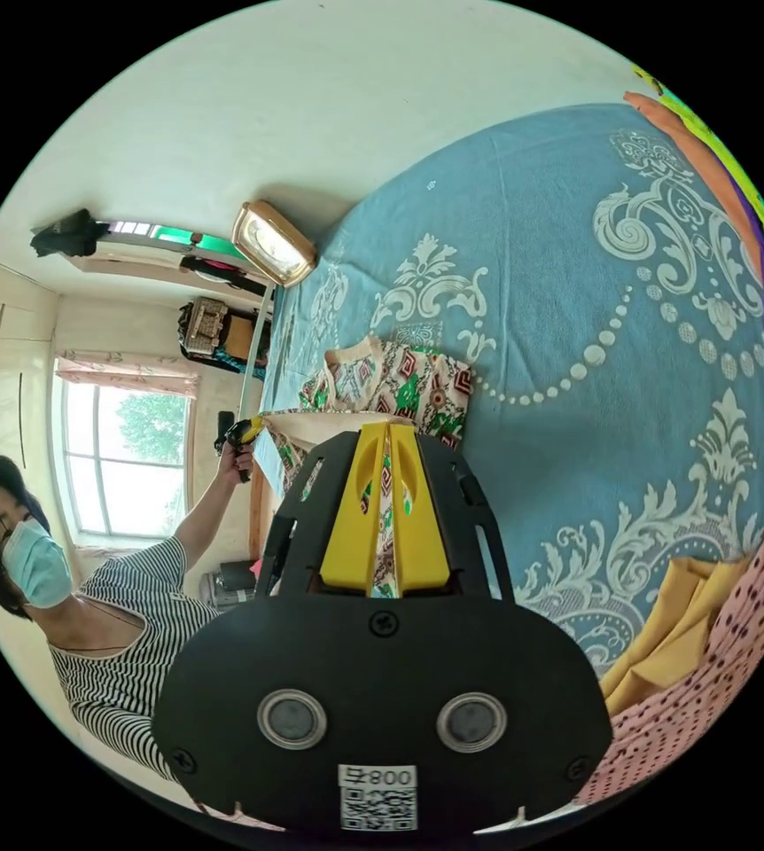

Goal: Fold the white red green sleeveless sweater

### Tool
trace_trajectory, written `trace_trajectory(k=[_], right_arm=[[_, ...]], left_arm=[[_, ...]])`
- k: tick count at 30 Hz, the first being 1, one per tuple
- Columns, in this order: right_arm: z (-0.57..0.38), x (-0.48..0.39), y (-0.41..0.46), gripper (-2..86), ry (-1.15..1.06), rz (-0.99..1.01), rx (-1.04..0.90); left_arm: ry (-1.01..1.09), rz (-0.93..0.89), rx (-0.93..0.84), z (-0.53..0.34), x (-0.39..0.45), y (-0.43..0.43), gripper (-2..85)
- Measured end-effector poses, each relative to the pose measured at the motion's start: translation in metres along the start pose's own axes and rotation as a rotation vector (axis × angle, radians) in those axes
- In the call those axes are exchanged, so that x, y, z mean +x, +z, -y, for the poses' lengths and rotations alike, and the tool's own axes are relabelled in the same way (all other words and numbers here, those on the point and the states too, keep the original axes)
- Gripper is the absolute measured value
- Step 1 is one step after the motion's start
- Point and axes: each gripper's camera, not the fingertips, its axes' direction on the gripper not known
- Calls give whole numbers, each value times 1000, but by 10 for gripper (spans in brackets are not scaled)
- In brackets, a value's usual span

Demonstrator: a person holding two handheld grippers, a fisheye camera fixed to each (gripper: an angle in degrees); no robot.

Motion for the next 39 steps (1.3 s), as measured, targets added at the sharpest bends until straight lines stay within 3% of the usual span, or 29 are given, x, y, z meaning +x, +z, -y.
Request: trace_trajectory(k=[22, 27, 33, 35, 39], right_arm=[[150, 59, 81, 3, 113, 74, -4], [156, 54, 88, 4, 119, 104, 46], [148, 33, 81, 3, 100, 189, 234], [142, -2, 95, 5, 30, 92, 229], [138, -67, 144, 16, -112, -195, 147]], left_arm=[[-125, -32, 108, 124, -41, 40, 34], [-140, -76, 215, 125, -32, 40, 39], [-57, -73, 367, 111, 13, 44, 47], [8, -1, 378, 105, 38, 51, 48], [138, 254, 176, 110, 91, 103, 64]])
